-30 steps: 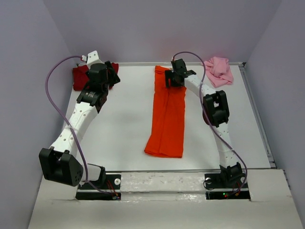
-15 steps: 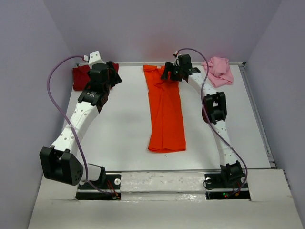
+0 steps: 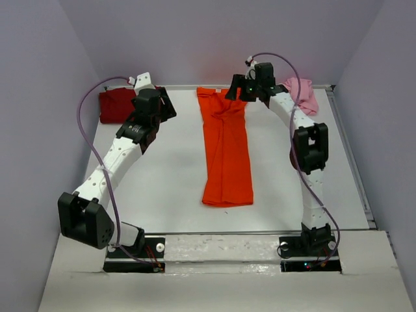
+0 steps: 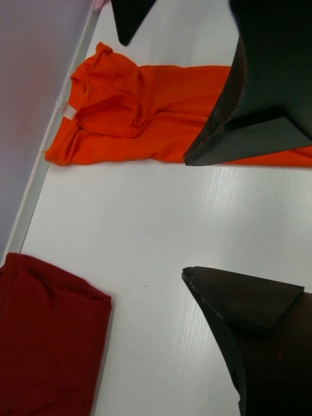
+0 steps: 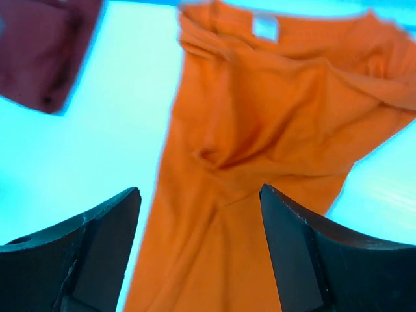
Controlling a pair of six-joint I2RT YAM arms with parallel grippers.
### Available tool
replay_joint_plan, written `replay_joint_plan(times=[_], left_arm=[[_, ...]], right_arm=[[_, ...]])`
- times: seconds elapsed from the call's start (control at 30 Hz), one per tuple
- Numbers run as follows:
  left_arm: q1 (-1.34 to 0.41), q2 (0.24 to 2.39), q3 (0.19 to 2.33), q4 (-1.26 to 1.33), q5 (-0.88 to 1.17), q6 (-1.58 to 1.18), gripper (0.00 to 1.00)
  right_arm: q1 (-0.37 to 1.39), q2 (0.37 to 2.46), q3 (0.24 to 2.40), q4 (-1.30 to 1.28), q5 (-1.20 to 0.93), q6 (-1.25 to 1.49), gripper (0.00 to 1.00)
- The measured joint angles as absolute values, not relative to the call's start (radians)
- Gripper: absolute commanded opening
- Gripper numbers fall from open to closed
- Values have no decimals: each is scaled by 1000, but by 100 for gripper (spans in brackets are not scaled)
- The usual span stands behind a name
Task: Fold and stack the t-shirts
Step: Rotate the tshirt 90 degrees, then grab the bottom of the folded rectangular tshirt with both arms
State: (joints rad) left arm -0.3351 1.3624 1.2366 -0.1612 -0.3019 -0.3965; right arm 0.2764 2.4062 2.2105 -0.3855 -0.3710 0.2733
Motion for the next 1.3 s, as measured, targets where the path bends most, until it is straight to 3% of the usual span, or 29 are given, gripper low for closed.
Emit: replay_joint_plan(times=[0.17,0.3,0.4,0.57,0.9,1.3], left_arm=[[-472,1362,1237,-172,-344,-411,73],[-500,1335,1139,-123,-299,-480,73],[-492,1305,980,-72,-245,-547,73],[-487,1299,720,-3,-116,-666,73],[-532,1292,515,184,57,-795,73],[-595,1224,389,266,127,-878,73]], right_arm=[[276,1868,1723,-182,-376,348,77],[276,1592,1427,-35,-374,392,75],[283,1449,1156,20,-367,430,74],[312,1383,821,-8,-323,487,73],[353,1058,570,-78,-250,559,71],[469,1058,501,-188,-208,643,70]])
